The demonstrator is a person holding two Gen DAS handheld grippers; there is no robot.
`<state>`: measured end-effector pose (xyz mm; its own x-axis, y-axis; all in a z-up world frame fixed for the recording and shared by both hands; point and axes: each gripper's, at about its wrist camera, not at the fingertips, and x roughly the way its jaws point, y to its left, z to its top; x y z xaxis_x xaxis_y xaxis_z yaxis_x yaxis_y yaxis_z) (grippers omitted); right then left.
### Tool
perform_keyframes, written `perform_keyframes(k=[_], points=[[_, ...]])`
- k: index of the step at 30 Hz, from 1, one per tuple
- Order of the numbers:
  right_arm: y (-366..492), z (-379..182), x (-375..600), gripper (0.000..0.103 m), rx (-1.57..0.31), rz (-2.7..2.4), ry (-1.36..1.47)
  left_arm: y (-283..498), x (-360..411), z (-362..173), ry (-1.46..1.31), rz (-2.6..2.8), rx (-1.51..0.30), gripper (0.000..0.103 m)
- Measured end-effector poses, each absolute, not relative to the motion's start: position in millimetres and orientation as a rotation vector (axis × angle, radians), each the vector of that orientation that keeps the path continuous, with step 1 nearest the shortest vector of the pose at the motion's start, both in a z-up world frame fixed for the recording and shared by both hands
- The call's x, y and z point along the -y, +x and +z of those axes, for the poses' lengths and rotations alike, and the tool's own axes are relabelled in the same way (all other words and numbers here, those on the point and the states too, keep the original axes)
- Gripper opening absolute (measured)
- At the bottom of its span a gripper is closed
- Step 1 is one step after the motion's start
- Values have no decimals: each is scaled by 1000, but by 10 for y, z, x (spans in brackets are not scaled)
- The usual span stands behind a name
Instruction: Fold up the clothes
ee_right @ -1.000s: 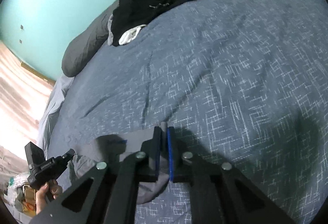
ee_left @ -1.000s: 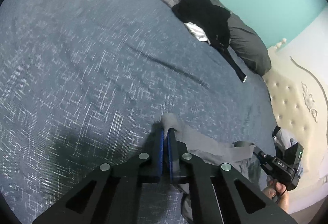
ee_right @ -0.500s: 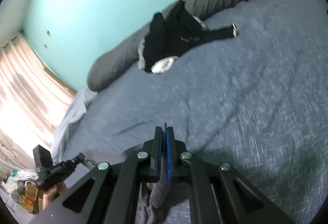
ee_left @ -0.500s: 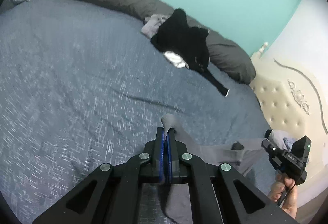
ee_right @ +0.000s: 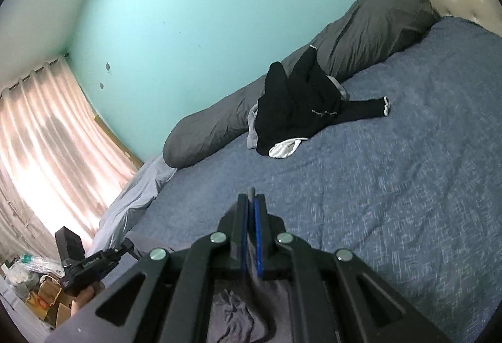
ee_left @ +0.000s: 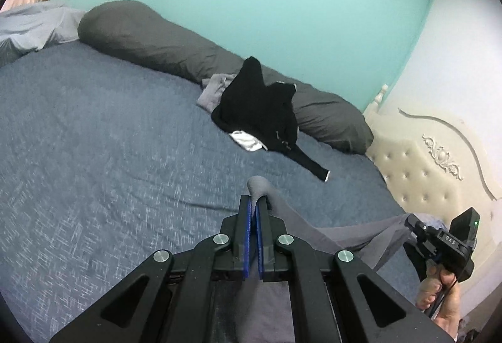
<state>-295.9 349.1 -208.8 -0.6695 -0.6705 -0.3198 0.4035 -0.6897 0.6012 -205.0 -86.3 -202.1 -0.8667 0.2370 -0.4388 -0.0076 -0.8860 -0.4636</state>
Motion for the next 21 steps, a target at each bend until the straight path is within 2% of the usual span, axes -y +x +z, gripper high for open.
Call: perform_keyframes(k=[7,21], points=[[-2792,-1918,-3587,3,669,-2333,667,-1880,951,-1807,-681,2843,726,3],[-2339,-1258,-3720,3,651,-2301,579,-1326,786,-1124,-562,2853,656,3]])
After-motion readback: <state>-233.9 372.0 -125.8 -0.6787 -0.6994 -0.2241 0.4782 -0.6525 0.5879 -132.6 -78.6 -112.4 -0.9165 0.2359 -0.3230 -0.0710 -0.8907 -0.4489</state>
